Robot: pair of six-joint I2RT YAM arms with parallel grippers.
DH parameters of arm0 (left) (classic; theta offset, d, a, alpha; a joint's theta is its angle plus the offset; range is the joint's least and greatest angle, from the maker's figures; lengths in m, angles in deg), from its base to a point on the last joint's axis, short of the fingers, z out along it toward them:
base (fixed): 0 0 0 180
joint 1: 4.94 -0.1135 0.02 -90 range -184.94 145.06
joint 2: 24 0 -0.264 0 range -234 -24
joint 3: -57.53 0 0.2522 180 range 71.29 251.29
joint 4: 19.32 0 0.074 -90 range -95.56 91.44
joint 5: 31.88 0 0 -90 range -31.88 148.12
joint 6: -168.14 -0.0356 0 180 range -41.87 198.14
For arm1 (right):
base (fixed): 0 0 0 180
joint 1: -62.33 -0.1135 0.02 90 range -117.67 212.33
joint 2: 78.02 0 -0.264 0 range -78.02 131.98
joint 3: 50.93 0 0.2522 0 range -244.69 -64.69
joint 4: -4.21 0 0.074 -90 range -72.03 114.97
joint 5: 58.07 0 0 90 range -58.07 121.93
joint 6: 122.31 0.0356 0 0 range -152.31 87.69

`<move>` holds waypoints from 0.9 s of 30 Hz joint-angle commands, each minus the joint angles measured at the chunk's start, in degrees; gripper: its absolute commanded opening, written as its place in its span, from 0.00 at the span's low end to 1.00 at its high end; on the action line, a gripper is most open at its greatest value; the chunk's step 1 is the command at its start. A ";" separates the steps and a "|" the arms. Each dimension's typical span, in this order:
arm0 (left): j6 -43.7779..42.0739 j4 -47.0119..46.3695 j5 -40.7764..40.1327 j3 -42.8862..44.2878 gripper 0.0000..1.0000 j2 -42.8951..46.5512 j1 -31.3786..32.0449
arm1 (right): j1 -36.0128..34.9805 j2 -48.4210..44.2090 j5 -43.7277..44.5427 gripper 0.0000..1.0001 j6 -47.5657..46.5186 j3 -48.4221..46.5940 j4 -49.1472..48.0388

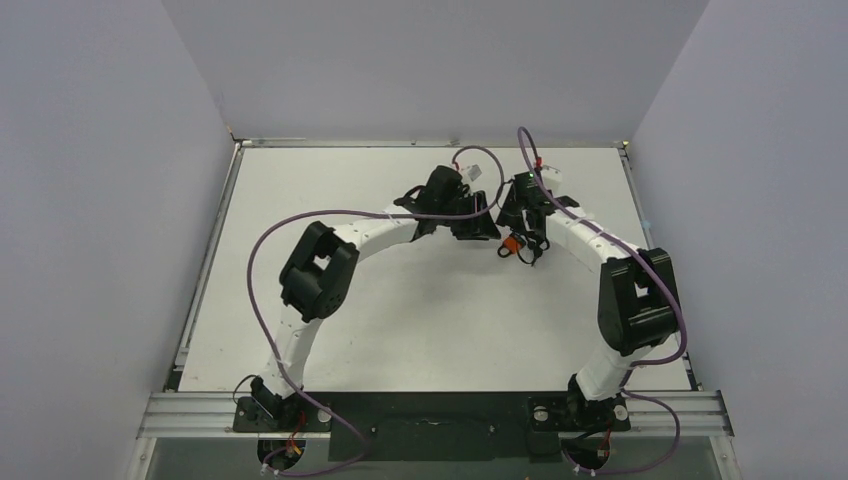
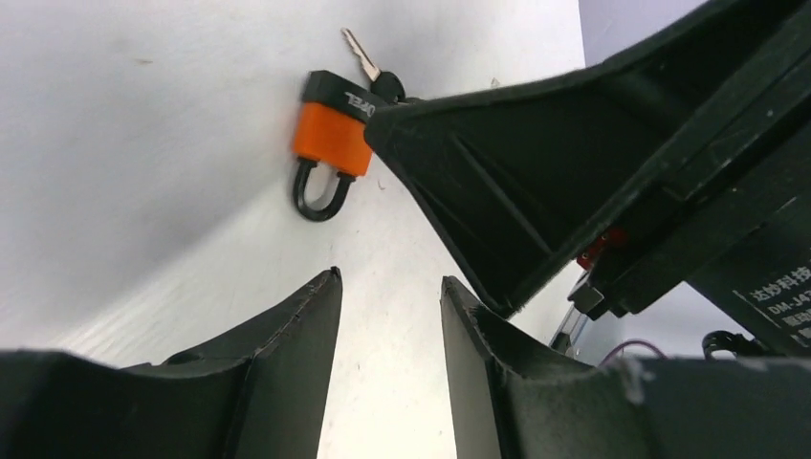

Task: Lock with the key
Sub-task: Place the key at the center of the board, then move the lock to the center of the board.

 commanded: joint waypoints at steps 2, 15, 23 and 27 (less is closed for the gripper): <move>0.07 4.55 -11.84 -10.84 0.41 17.95 -3.86 | -5.71 4.40 3.71 0.62 0.42 -8.61 -1.90; -0.85 12.91 -21.36 -32.92 0.51 51.61 -10.69 | -16.92 26.42 6.49 0.62 -4.32 -35.90 0.88; -1.98 17.39 -19.82 -34.82 0.52 60.50 -12.12 | -17.64 34.42 7.53 0.59 -3.39 -46.20 10.08; -2.43 18.63 -19.02 -34.36 0.52 61.71 -12.66 | -19.32 35.59 8.68 0.56 -6.39 -46.79 11.79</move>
